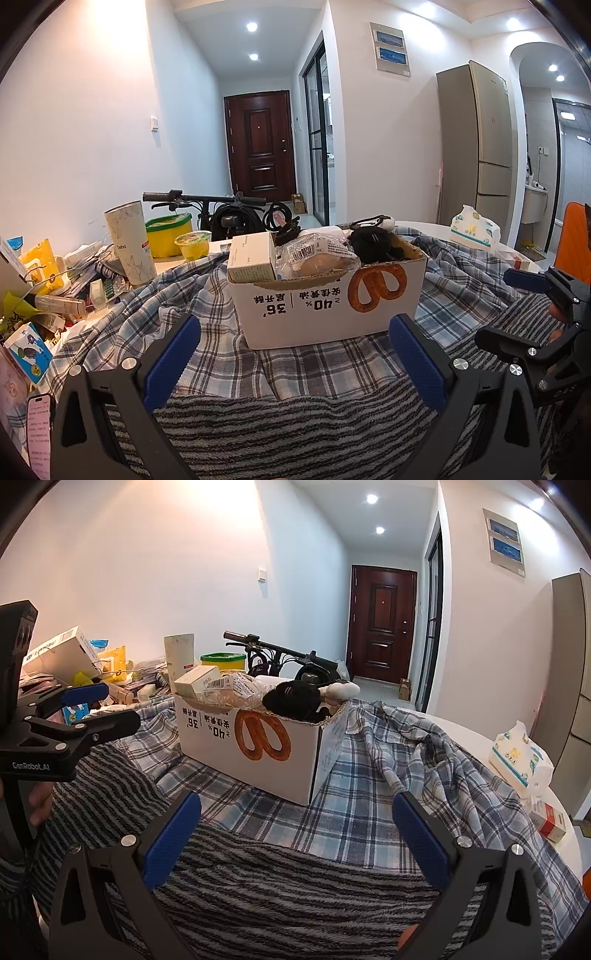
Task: Organize objects
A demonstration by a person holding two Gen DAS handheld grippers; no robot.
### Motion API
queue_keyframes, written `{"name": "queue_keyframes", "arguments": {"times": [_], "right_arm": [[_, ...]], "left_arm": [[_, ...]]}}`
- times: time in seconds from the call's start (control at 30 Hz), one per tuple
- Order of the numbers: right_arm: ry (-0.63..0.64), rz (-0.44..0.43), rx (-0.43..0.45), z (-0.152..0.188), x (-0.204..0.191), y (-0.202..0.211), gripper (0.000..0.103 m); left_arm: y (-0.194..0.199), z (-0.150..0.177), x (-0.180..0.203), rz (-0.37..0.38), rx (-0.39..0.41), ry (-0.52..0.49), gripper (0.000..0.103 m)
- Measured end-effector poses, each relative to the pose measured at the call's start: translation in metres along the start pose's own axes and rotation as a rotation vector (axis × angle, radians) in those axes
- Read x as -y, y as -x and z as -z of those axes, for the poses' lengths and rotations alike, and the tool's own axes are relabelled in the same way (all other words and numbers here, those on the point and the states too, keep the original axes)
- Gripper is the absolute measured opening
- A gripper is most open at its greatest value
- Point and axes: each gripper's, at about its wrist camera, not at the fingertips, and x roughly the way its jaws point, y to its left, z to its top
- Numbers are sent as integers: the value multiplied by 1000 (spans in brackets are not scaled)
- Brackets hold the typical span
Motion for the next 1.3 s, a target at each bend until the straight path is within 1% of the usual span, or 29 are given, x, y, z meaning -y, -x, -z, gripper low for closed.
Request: {"name": "queue_keyframes", "arguments": {"times": [0.63,0.87,1.03,1.17,1.3], "right_arm": [[-11,1,-4,0,1,-1,103],[-18,6,2,0,2,0,103],[-18,5,1,0,1,0,103],[-21,-2,-2,0,2,-1,103],[-42,-21,-9,0,5,-1,103]], "left_arm": [[-3,1,1,1,-14,0,103],[-7,2,3,-1,-35,-12,103],[-6,2,2,1,-32,-11,103],[-7,2,4,-3,-44,-23,103],[-6,1,9,-4,-36,-48,103]]}}
